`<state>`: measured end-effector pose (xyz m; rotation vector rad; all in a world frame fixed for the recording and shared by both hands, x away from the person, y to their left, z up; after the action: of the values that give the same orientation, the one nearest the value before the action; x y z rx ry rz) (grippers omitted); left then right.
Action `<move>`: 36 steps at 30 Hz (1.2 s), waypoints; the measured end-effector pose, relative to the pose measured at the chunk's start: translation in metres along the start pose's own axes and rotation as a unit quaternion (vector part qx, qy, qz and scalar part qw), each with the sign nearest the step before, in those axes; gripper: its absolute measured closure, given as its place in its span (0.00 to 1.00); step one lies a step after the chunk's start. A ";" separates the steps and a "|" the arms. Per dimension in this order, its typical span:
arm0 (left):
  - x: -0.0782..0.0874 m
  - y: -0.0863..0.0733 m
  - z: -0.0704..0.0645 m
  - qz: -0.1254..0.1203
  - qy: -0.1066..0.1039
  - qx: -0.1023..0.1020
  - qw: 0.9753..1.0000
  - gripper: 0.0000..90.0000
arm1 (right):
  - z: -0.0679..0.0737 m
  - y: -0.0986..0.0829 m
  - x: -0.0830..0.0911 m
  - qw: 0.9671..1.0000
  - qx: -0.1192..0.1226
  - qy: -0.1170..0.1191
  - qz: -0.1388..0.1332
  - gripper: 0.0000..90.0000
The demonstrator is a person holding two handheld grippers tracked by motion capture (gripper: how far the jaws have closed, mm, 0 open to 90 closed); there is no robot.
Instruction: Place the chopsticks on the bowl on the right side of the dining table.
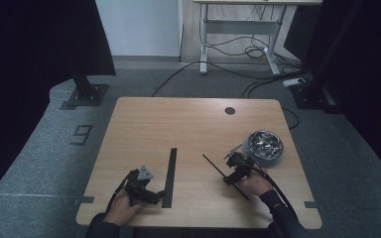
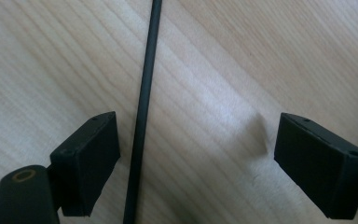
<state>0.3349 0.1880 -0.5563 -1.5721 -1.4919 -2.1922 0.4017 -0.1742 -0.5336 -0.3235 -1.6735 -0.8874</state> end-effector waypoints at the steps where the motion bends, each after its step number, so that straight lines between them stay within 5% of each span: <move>1: 0.000 0.000 0.000 0.001 0.000 0.000 1.000 0.00 | 0.000 0.007 -0.001 1.000 0.005 -0.002 0.015 0.16; 13: 0.000 0.000 0.000 0.001 0.000 0.000 1.000 0.00 | 0.003 0.037 -0.006 0.996 0.018 0.033 0.080 0.42; 22: 0.000 0.000 0.000 0.001 0.000 0.000 1.000 0.00 | 0.002 0.049 -0.007 0.989 0.026 0.049 0.134 0.62; 36: 0.000 0.000 0.000 0.001 0.000 0.000 1.000 0.00 | 0.006 0.055 -0.008 0.985 0.030 0.051 0.165 0.85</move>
<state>0.3348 0.1880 -0.5562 -1.5729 -1.4905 -2.1915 0.4340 -0.1310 -0.5200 -0.4894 -1.4935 -0.5961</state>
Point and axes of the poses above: each handheld gripper's, and its own axes: x roughly backward along the jaws, y roughly out of its top, z roughly to its left, the point moved 1 cm from there along -x, roughly forward along the jaws, and after that the axes turned 1 degree about y, right-handed, at the moved point
